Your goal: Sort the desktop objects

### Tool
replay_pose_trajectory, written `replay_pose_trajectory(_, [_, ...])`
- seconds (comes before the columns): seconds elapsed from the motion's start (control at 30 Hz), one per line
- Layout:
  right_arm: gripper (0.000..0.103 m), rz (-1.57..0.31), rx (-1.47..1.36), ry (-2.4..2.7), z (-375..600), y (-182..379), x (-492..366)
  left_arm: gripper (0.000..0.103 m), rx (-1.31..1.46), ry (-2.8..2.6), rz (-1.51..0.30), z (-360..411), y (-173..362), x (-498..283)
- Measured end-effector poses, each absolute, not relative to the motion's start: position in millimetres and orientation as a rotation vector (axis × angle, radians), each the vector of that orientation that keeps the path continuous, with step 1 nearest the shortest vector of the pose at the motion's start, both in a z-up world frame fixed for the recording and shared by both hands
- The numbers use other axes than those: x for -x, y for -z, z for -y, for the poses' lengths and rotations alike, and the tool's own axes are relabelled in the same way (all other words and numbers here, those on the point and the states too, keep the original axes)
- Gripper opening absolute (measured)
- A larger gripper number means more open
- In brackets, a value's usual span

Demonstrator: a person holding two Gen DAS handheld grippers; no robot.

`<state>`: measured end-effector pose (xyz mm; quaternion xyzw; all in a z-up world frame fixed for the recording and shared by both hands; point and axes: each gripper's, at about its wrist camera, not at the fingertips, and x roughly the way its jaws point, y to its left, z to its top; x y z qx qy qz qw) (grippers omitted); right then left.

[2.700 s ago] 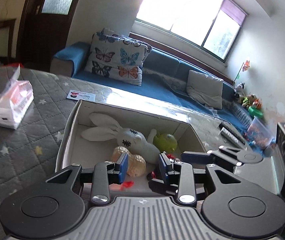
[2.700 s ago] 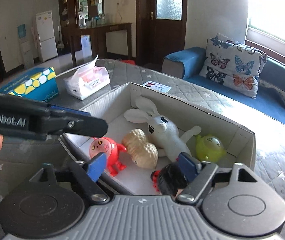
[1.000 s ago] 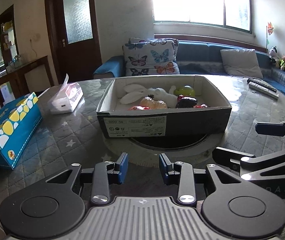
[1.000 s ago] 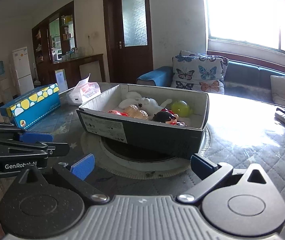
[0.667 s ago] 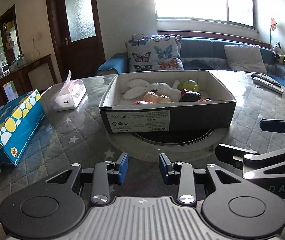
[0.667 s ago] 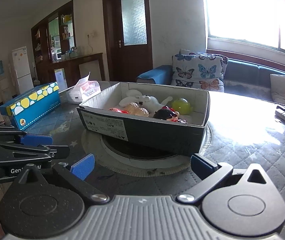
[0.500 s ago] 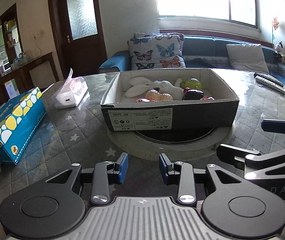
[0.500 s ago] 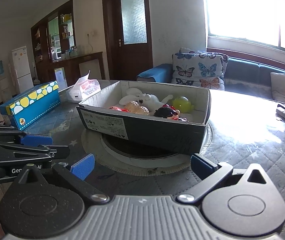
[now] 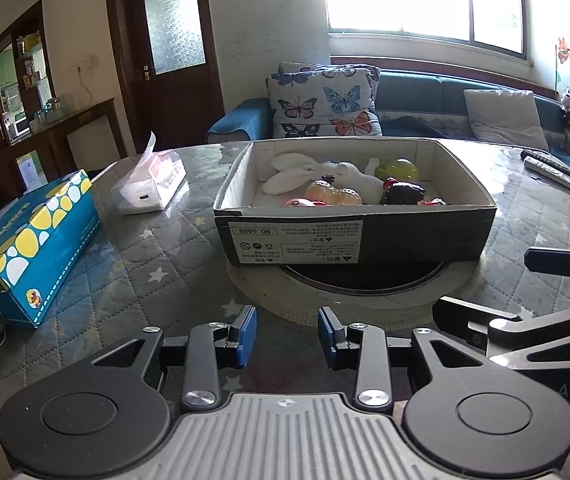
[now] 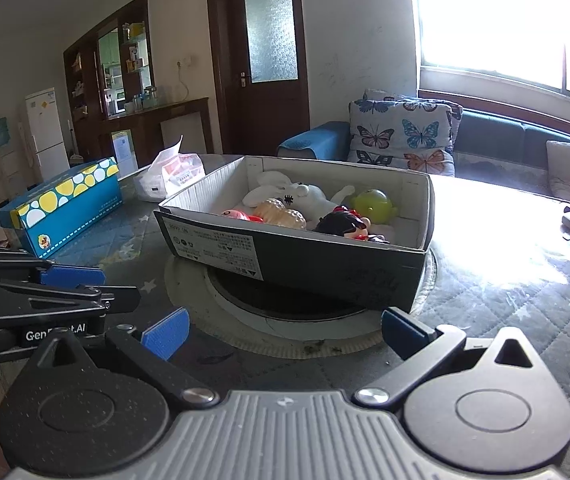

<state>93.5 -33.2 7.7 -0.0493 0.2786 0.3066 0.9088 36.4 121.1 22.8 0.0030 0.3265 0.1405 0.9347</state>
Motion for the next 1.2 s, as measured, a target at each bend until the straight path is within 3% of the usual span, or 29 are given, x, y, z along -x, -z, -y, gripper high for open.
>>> replay_pose_trajectory(1.2, [0.103, -0.672, 0.090, -0.566, 11, 2, -139, 0.037, -0.007, -0.312, -0.708, -143, -15, -86])
